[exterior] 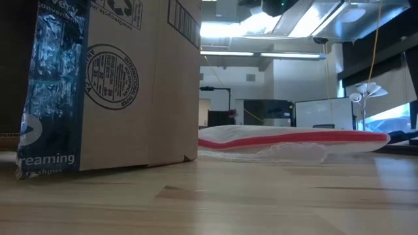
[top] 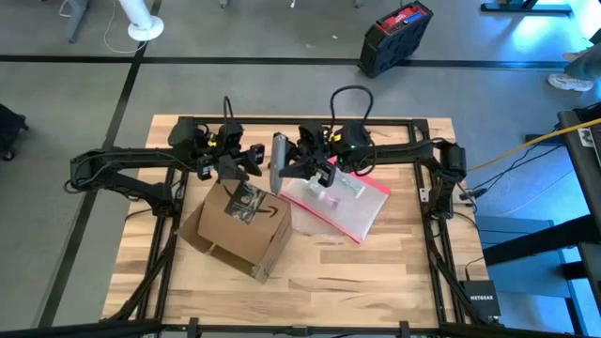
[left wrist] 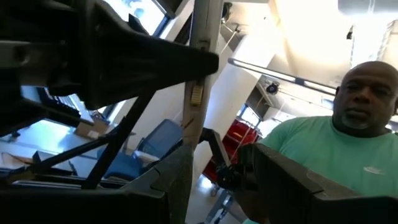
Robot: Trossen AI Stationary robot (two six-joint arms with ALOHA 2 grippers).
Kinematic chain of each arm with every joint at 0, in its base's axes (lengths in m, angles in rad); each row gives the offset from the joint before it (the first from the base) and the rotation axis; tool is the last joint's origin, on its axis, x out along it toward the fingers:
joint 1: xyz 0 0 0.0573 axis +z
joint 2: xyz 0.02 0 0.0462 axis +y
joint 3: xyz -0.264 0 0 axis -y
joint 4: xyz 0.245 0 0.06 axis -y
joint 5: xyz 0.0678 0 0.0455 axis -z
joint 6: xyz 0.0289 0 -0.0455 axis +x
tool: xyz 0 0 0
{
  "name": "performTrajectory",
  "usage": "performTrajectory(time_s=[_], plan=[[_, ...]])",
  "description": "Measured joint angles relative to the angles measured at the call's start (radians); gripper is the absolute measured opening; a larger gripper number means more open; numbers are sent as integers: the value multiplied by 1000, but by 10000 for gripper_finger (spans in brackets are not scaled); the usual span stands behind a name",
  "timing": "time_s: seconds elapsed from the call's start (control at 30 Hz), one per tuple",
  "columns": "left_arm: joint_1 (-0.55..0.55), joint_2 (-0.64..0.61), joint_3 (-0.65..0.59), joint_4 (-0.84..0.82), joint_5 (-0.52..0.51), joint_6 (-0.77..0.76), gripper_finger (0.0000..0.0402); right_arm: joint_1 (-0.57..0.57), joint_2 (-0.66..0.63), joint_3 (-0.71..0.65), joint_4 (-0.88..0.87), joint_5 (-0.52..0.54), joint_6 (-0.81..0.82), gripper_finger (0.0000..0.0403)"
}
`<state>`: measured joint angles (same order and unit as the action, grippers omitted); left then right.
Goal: Unpack boxes
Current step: Break down the cardboard box with the gray cutter until it is fully flat
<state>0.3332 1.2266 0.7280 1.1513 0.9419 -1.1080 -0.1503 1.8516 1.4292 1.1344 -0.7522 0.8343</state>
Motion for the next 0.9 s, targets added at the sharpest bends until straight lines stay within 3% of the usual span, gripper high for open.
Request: performTrajectory(time_s=[0.67,0.9], plan=[[-4,0,0,78,41,-137,156,-1,1,0,-10,-85,30,124],[-9,0,0,150,89,-233,156,-1,-2,0,-10,-143,126,124]])
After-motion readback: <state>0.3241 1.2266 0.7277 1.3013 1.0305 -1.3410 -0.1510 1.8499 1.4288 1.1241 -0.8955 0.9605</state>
